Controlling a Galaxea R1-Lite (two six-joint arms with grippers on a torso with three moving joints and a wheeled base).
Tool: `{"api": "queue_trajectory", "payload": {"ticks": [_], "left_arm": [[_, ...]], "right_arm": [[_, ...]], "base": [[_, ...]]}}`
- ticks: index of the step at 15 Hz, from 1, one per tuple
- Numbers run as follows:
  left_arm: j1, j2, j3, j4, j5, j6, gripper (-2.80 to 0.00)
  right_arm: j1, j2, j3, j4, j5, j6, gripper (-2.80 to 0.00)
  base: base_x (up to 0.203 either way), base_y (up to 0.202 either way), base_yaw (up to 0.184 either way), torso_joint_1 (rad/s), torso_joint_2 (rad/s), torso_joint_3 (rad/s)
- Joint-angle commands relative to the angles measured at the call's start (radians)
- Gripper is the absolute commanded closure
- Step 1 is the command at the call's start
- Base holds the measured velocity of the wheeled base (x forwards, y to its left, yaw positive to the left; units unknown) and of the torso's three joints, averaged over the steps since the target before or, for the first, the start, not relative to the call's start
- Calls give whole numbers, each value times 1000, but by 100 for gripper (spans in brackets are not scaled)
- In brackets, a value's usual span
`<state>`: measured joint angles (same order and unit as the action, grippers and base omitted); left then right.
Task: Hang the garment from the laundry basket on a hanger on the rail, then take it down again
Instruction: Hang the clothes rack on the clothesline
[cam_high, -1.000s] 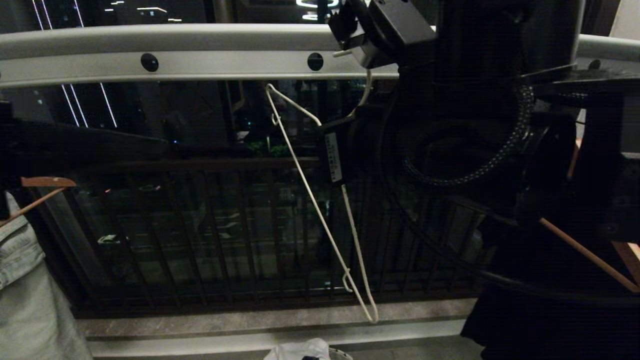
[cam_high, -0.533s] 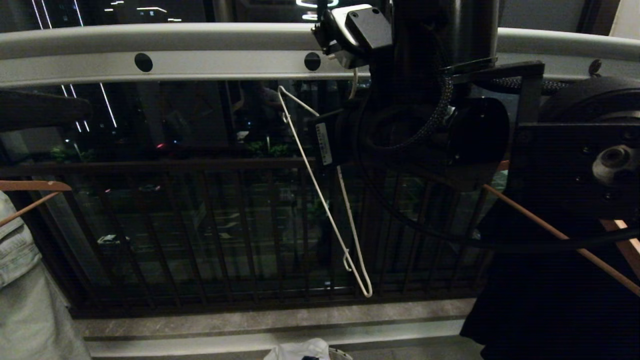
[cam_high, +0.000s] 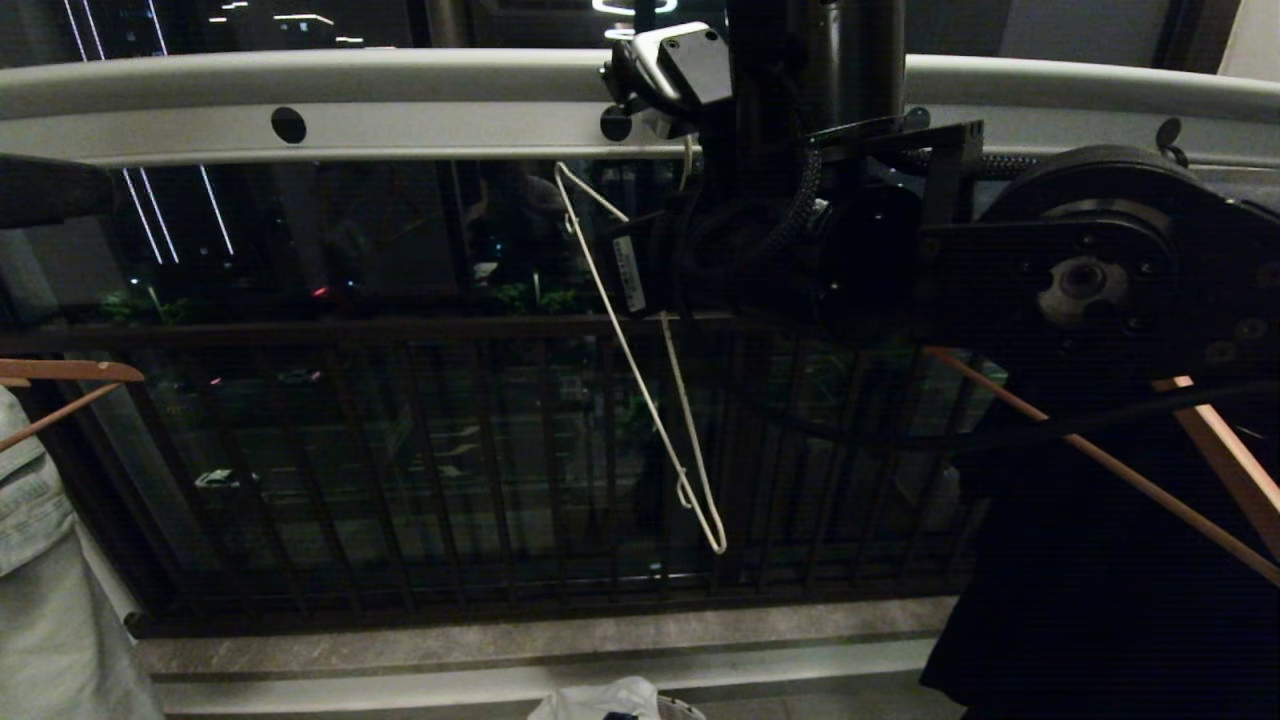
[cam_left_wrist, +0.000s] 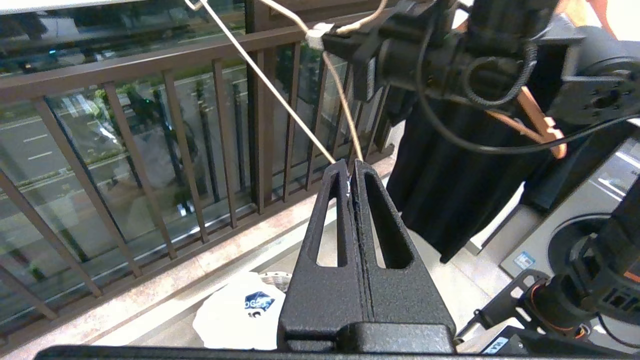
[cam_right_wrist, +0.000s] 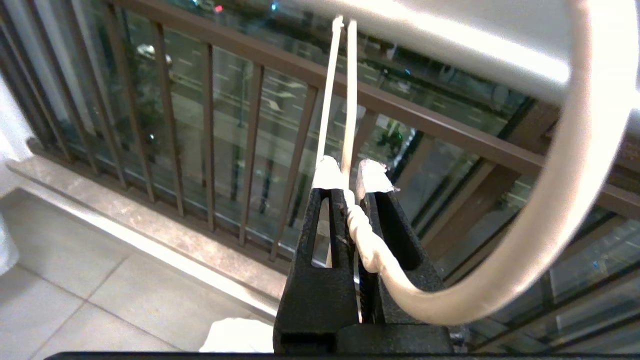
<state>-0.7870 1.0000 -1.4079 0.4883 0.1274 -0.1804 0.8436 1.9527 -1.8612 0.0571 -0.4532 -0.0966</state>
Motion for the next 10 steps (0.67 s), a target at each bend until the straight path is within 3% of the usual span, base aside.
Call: {"api": "queue_trajectory", "payload": {"ticks": [1, 10], "left_arm": [[0, 3, -4, 1, 1, -2, 0], [0, -1, -5, 1, 1, -1, 0]], "right_arm": [[0, 30, -27, 11, -2, -2, 0], [8, 78, -88, 13, -2, -46, 0]], "base": [[0, 0, 0, 0, 0, 0], [0, 0, 0, 0, 0, 0]]}}
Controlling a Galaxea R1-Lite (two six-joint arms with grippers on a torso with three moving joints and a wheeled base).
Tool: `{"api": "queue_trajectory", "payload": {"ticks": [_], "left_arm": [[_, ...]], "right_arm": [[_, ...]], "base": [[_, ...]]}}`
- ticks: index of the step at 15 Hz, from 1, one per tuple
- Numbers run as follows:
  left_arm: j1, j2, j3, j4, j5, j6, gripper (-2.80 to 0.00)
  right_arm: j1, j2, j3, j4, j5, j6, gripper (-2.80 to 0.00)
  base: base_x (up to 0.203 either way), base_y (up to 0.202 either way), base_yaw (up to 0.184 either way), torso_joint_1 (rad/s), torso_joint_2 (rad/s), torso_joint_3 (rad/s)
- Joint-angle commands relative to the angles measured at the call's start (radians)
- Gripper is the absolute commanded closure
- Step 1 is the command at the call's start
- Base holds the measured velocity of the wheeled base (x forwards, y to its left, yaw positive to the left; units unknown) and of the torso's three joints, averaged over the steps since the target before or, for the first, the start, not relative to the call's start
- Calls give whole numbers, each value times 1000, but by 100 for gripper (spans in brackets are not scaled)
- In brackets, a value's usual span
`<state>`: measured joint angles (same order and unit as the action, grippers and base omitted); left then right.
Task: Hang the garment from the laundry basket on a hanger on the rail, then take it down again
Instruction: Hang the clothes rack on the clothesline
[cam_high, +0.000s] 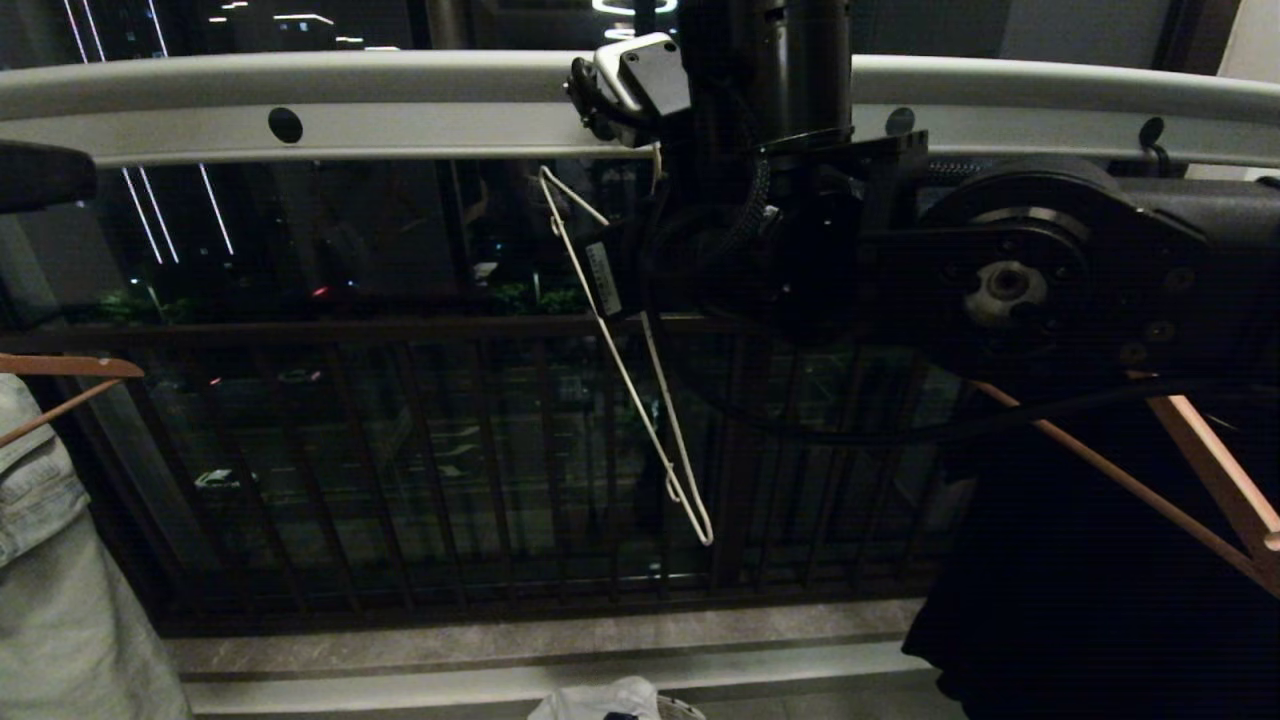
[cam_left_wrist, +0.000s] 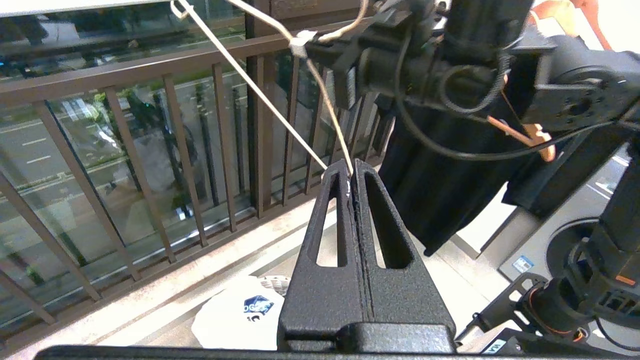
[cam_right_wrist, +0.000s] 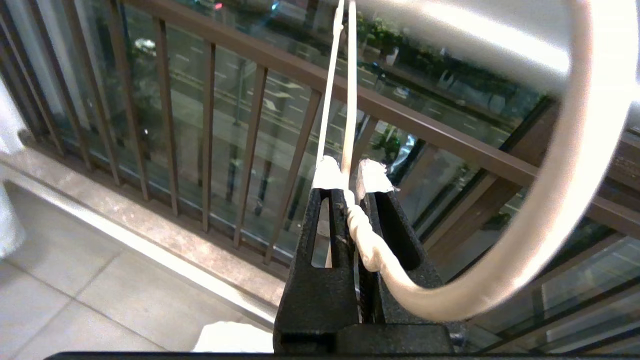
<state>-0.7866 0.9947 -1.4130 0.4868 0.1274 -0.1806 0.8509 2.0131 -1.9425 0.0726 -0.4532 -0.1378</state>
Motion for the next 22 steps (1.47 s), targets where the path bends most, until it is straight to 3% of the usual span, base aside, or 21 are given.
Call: {"api": "queue_trajectory", "payload": {"ticks": [1, 22], "left_arm": [[0, 2, 0, 3, 0, 0, 0], [-2, -22, 5, 3, -3, 12, 0]], "right_arm": [[1, 23, -9, -5, -2, -12, 0], [-41, 47, -24, -45, 7, -109, 0]], "base": [[0, 0, 0, 0, 0, 0], [0, 0, 0, 0, 0, 0]]}}
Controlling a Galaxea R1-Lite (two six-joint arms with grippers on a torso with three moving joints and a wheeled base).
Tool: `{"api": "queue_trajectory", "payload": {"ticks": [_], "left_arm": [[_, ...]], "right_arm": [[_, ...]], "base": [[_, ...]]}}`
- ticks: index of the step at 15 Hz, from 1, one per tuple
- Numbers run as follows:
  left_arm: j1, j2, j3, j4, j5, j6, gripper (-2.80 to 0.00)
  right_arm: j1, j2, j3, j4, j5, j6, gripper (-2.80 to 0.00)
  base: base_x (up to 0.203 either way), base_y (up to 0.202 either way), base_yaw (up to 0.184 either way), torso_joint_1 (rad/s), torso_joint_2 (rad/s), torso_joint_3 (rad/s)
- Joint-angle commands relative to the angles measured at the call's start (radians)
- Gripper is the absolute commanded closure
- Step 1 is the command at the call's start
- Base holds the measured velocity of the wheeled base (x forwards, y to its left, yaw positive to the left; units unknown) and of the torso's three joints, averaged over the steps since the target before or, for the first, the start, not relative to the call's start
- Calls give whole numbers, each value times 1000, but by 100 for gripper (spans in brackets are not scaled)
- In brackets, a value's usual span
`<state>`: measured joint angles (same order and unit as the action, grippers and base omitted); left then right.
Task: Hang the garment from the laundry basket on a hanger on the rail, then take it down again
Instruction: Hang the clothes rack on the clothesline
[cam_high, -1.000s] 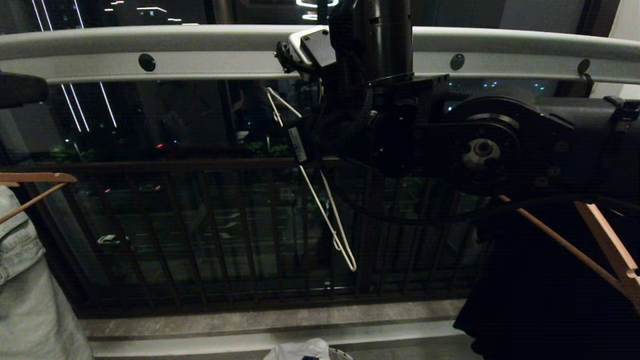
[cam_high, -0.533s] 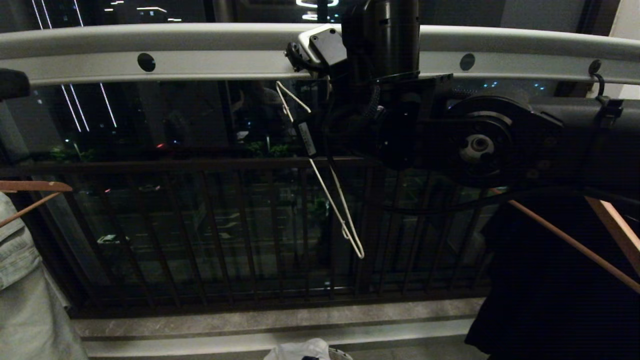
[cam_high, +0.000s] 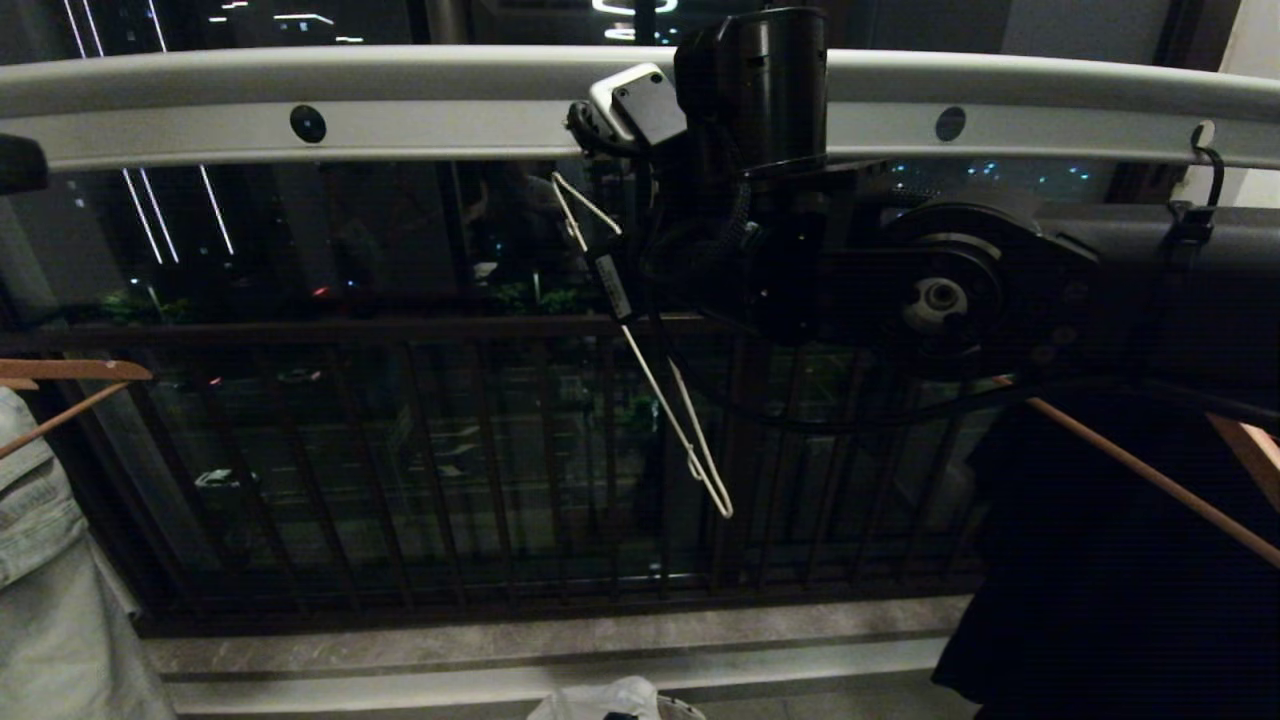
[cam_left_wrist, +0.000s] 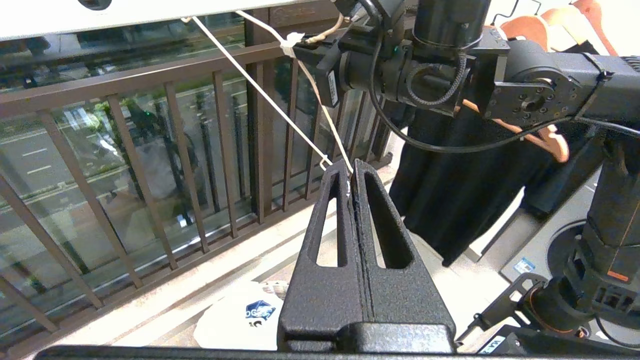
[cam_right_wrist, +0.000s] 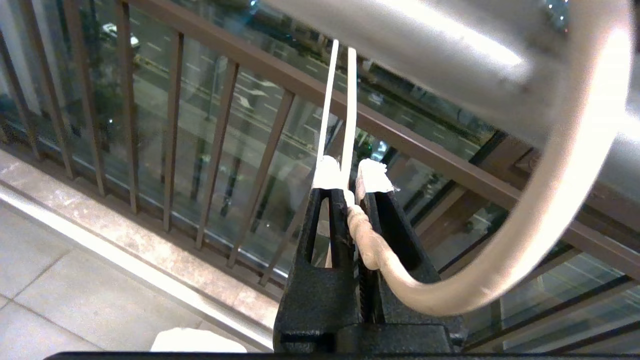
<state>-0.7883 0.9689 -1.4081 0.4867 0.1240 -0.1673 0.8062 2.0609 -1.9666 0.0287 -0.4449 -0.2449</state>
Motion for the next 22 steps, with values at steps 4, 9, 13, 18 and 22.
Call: {"api": "queue_trajectory", "payload": {"ticks": [4, 9, 13, 18, 22], "left_arm": [[0, 5, 1, 3, 2, -1, 0], [0, 4, 1, 3, 2, -1, 0], [0, 2, 1, 3, 0, 0, 0], [0, 11, 9, 3, 0, 0, 0], [0, 22, 9, 3, 0, -1, 0]], "right_arm": [[8, -1, 0, -13, -5, -2, 0], [15, -2, 0, -13, -8, -10, -280], [29, -14, 7, -13, -8, -8, -280], [83, -82, 37, -12, -50, -6, -280], [109, -263, 228, -1, -78, -7, -280]], "base": [[0, 0, 0, 0, 0, 0], [0, 0, 0, 0, 0, 0], [0, 0, 0, 0, 0, 0], [0, 0, 0, 0, 0, 0], [0, 0, 0, 0, 0, 0]]}}
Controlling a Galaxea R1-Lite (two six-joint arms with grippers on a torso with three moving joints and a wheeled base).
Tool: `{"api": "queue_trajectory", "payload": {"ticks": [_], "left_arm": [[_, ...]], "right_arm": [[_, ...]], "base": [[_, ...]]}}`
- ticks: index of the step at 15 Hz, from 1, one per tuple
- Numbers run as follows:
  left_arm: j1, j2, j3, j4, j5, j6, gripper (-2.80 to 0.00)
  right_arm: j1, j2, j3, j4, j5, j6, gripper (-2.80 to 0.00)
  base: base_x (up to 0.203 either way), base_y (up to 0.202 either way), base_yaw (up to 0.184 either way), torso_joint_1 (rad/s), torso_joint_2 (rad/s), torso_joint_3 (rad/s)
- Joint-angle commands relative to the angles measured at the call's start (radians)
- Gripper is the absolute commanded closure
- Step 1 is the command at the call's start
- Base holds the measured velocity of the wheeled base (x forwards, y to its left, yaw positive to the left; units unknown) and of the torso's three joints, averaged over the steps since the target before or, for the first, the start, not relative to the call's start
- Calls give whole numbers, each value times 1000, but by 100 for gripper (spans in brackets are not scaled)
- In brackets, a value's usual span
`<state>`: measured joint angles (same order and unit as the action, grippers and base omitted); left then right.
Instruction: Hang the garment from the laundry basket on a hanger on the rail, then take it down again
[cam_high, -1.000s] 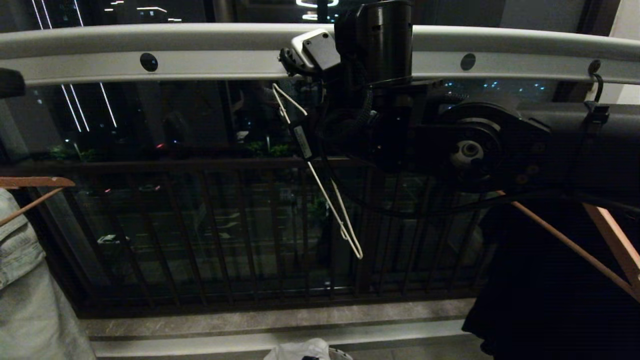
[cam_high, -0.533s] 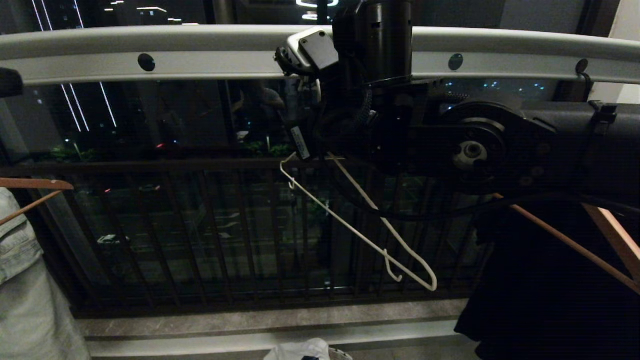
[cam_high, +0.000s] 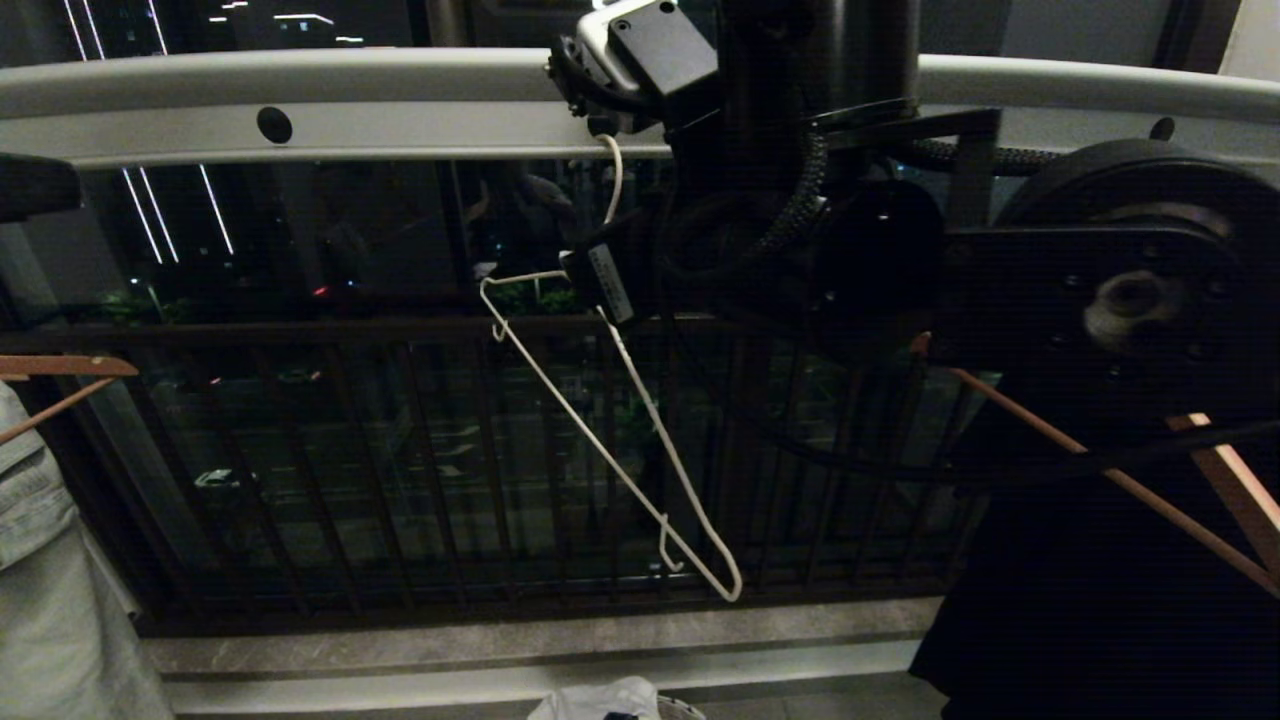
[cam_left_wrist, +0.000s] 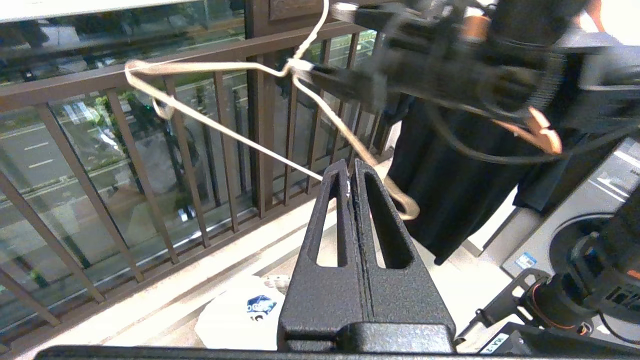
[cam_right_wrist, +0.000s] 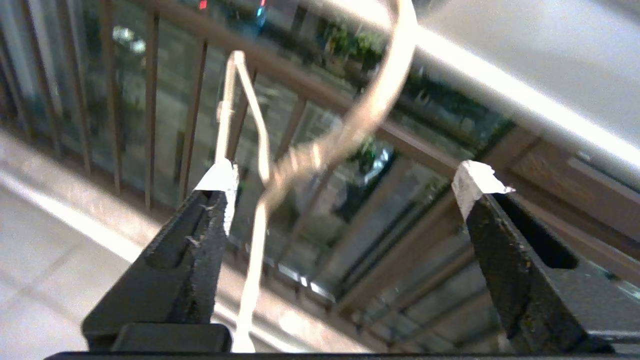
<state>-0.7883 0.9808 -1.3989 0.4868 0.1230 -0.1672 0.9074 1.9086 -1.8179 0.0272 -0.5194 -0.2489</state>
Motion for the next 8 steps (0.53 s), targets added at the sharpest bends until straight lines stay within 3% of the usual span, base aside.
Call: {"api": "queue_trajectory", "payload": {"ticks": [1, 3, 4, 5, 8], "left_arm": [[0, 15, 1, 3, 1, -2, 0], [0, 31, 16, 3, 1, 0, 0], [0, 46, 21, 3, 1, 0, 0], [0, 61, 27, 3, 1, -1, 0], [0, 62, 84, 3, 1, 3, 0]], "right_arm": [[14, -186, 151, 8, -3, -5, -280], [30, -357, 321, 53, -1, -18, -280], [32, -465, 422, 77, 2, -33, -92], [22, -574, 519, 97, 11, -49, 0], [-67, -804, 689, 132, 62, -79, 0]], "base": [[0, 0, 0, 0, 0, 0], [0, 0, 0, 0, 0, 0], [0, 0, 0, 0, 0, 0], [0, 0, 0, 0, 0, 0], [0, 0, 0, 0, 0, 0]]}}
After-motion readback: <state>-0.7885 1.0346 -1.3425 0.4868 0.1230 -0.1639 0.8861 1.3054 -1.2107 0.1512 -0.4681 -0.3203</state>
